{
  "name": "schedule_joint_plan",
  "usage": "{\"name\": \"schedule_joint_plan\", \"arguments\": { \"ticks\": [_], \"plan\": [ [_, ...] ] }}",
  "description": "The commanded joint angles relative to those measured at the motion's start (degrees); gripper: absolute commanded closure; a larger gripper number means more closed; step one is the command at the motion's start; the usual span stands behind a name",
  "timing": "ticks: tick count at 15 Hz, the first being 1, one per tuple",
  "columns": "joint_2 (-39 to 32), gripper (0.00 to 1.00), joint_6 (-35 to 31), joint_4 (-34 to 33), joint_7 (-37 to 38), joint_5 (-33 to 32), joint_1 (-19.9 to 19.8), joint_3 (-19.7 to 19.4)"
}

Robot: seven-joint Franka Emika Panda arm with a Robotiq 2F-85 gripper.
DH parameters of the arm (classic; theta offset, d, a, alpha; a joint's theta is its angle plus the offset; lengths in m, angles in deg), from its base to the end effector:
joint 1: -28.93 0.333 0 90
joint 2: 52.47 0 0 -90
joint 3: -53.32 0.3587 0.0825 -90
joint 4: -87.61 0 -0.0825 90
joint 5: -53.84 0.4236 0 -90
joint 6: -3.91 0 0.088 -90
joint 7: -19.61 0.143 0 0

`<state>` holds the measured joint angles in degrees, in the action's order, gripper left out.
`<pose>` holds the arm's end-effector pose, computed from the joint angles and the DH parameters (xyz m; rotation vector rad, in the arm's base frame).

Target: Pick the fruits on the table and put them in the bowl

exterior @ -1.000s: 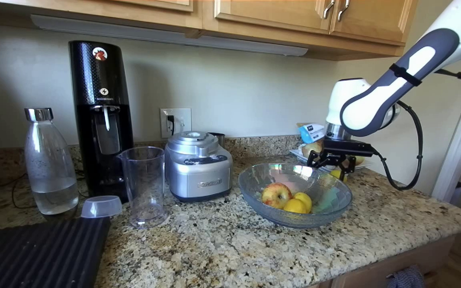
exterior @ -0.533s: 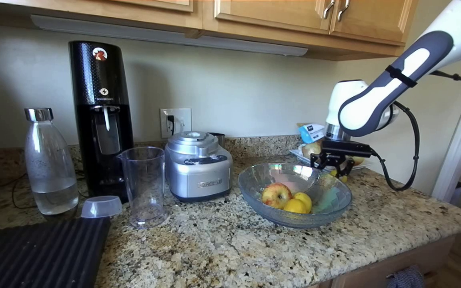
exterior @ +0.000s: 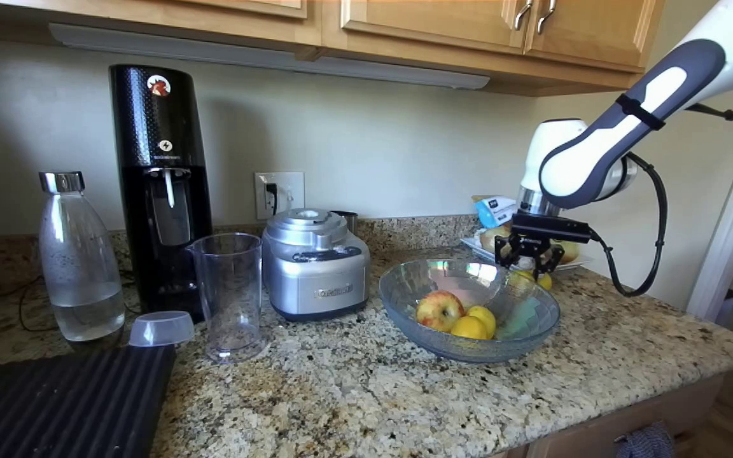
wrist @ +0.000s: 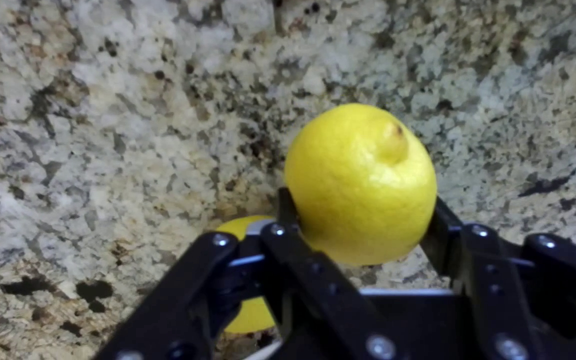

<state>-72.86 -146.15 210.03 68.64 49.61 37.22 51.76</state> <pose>0.6250 0.0741 0.2222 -2.9441 1.0320 -0.2111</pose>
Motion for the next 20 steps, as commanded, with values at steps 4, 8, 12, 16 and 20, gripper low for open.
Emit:
{"name": "schedule_joint_plan", "arguments": {
  "ticks": [4, 8, 12, 16, 20],
  "plan": [
    [12.08, 0.66, 1.43, 5.18, -2.71, 0.01, 0.42, 0.08],
    [17.91, 0.66, 2.31, 6.98, -6.62, 0.92, 0.24, 2.96],
    [21.36, 0.66, 2.85, 8.7, -9.95, 1.68, 1.47, 7.45],
    [20.89, 0.66, 2.14, 9.14, -12.71, 3.05, 3.4, 11.64],
    [17.86, 0.66, -0.16, 9.23, -15.19, 2.9, 4.88, 14.08]
  ]
}}
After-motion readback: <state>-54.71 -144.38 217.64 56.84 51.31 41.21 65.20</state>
